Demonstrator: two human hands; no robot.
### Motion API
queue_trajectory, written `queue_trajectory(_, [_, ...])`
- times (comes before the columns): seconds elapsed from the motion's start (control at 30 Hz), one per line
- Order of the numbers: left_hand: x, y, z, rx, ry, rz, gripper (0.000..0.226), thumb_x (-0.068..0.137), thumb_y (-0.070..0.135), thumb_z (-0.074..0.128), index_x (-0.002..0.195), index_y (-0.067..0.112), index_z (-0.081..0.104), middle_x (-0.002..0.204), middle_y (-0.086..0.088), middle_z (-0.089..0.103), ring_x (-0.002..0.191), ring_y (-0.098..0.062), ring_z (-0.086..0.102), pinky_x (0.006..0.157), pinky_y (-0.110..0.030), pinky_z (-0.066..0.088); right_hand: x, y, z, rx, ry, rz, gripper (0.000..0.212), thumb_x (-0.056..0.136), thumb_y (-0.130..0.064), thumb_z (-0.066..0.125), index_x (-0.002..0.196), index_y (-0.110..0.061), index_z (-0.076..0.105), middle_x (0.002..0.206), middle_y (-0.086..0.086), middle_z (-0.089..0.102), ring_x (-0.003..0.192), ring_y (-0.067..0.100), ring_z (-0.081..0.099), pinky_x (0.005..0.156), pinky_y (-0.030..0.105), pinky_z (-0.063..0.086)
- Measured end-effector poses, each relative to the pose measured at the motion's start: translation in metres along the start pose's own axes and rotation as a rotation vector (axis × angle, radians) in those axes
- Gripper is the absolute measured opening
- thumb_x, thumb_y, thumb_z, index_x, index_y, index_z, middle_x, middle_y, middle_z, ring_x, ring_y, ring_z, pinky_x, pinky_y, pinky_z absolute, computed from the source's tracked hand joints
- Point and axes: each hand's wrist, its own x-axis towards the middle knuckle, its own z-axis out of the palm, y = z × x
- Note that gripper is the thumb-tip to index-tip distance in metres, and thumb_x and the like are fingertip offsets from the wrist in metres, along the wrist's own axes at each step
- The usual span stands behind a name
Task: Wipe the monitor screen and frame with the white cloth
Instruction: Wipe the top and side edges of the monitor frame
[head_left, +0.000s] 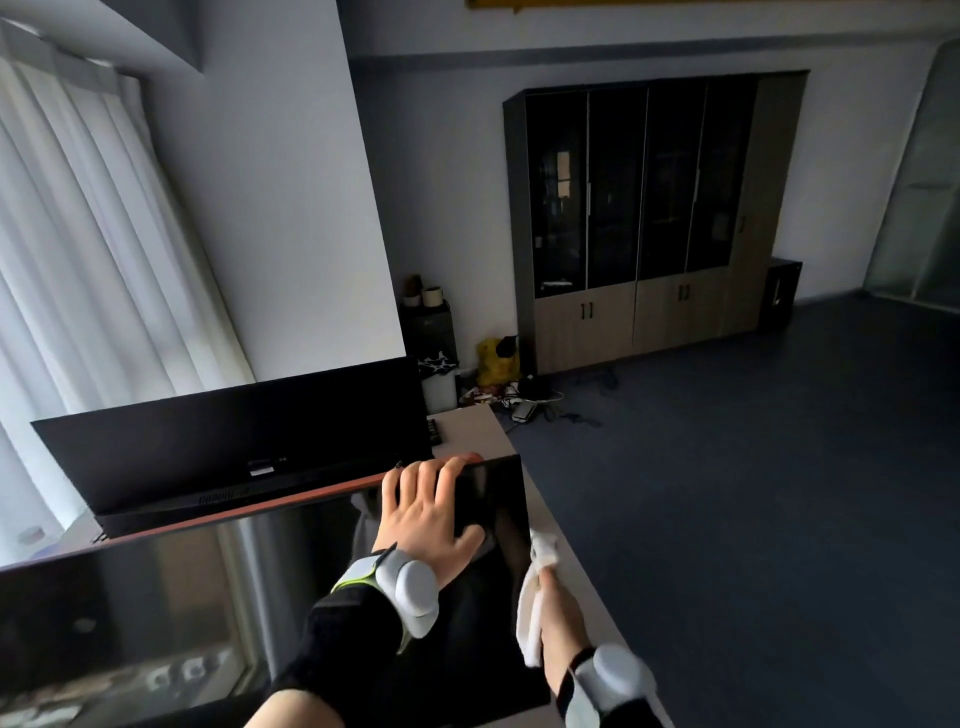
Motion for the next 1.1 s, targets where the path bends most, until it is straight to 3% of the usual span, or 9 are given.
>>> queue_trajectory(0.1, [0.000,0.000,-0.001,-0.018,0.007,-0.001,0.075,0.070,0.051,0.038,0.139,0.025,0.023,0.129,0.004,0.035,0.127,-0.023,0.027,0.110,-0.037,-0.001,0.004,-0.041,0.012,-0.035,-0.044,-0.074,0.050,0.099,-0.037,0.038,0.135,-0.003,0.045,0.139,0.016,0.049,0.127,0.031,0.046,0.099,0.037,0.036])
queue_trajectory(0.2, [-0.001,0.002,0.000,-0.015,0.006,-0.002,0.075,0.070,0.051,0.037,0.139,0.025,0.024,0.128,0.003,0.036,0.127,-0.023,0.028,0.110,-0.037,-0.001,-0.002,-0.061,0.014,-0.026,-0.048,-0.198,0.044,0.097,-0.039,0.041,0.130,-0.011,0.050,0.123,0.005,0.054,0.107,0.014,0.045,0.084,0.024,0.030])
queue_trajectory(0.3, [-0.001,0.002,0.001,-0.011,0.005,0.003,0.075,0.070,0.052,0.037,0.139,0.025,0.022,0.128,0.004,0.035,0.127,-0.022,0.027,0.110,-0.036,-0.002,-0.010,-0.047,0.010,-0.013,-0.113,-0.202,0.047,0.094,-0.050,0.042,0.133,-0.023,0.045,0.128,-0.004,0.048,0.119,0.012,0.042,0.094,0.028,0.029])
queue_trajectory(0.4, [-0.001,0.002,0.001,-0.013,-0.001,0.001,0.075,0.071,0.052,0.037,0.139,0.025,0.022,0.129,0.003,0.035,0.128,-0.022,0.026,0.111,-0.037,-0.002,-0.007,0.003,-0.007,-0.109,-0.011,-0.028,0.058,0.098,-0.045,0.037,0.143,-0.009,0.036,0.146,0.012,0.040,0.136,0.031,0.036,0.109,0.039,0.031])
queue_trajectory(0.5, [-0.003,0.002,0.001,-0.017,0.003,0.004,0.075,0.071,0.052,0.037,0.139,0.025,0.021,0.128,0.004,0.035,0.128,-0.022,0.026,0.111,-0.036,-0.004,-0.009,0.038,-0.026,-0.205,0.052,0.138,0.050,0.101,-0.036,0.030,0.141,-0.006,0.039,0.149,0.017,0.038,0.136,0.031,0.036,0.108,0.032,0.025])
queue_trajectory(0.73, [-0.003,0.001,0.001,-0.039,0.022,0.009,0.074,0.070,0.051,0.037,0.138,0.025,0.023,0.127,0.004,0.036,0.127,-0.021,0.026,0.111,-0.036,-0.001,-0.013,-0.015,-0.004,-0.171,-0.015,-0.013,0.054,0.102,-0.036,0.029,0.138,0.004,0.039,0.144,0.024,0.041,0.132,0.039,0.039,0.106,0.043,0.033])
queue_trajectory(0.93, [-0.003,0.001,0.002,-0.043,0.017,0.006,0.072,0.070,0.050,0.037,0.137,0.028,0.023,0.123,0.005,0.037,0.126,-0.021,0.028,0.112,-0.038,0.003,-0.026,-0.065,0.012,0.007,-0.110,-0.223,0.032,0.097,-0.045,0.039,0.122,-0.028,0.046,0.110,-0.013,0.048,0.093,-0.002,0.048,0.085,0.018,0.030])
queue_trajectory(1.0, [-0.002,0.001,0.002,-0.043,0.019,0.010,0.072,0.070,0.050,0.038,0.137,0.028,0.022,0.123,0.004,0.037,0.125,-0.022,0.028,0.112,-0.039,0.004,-0.024,-0.046,0.007,-0.022,-0.153,-0.229,0.046,0.095,-0.051,0.039,0.136,-0.030,0.040,0.121,-0.019,0.044,0.113,0.002,0.042,0.095,0.024,0.029])
queue_trajectory(1.1, [-0.003,0.002,0.003,-0.047,0.026,0.010,0.072,0.070,0.050,0.039,0.137,0.027,0.023,0.124,0.004,0.038,0.126,-0.023,0.028,0.113,-0.039,0.002,-0.021,0.003,-0.014,-0.206,-0.069,-0.060,0.052,0.100,-0.038,0.037,0.140,-0.005,0.038,0.143,0.009,0.043,0.133,0.030,0.039,0.110,0.042,0.032])
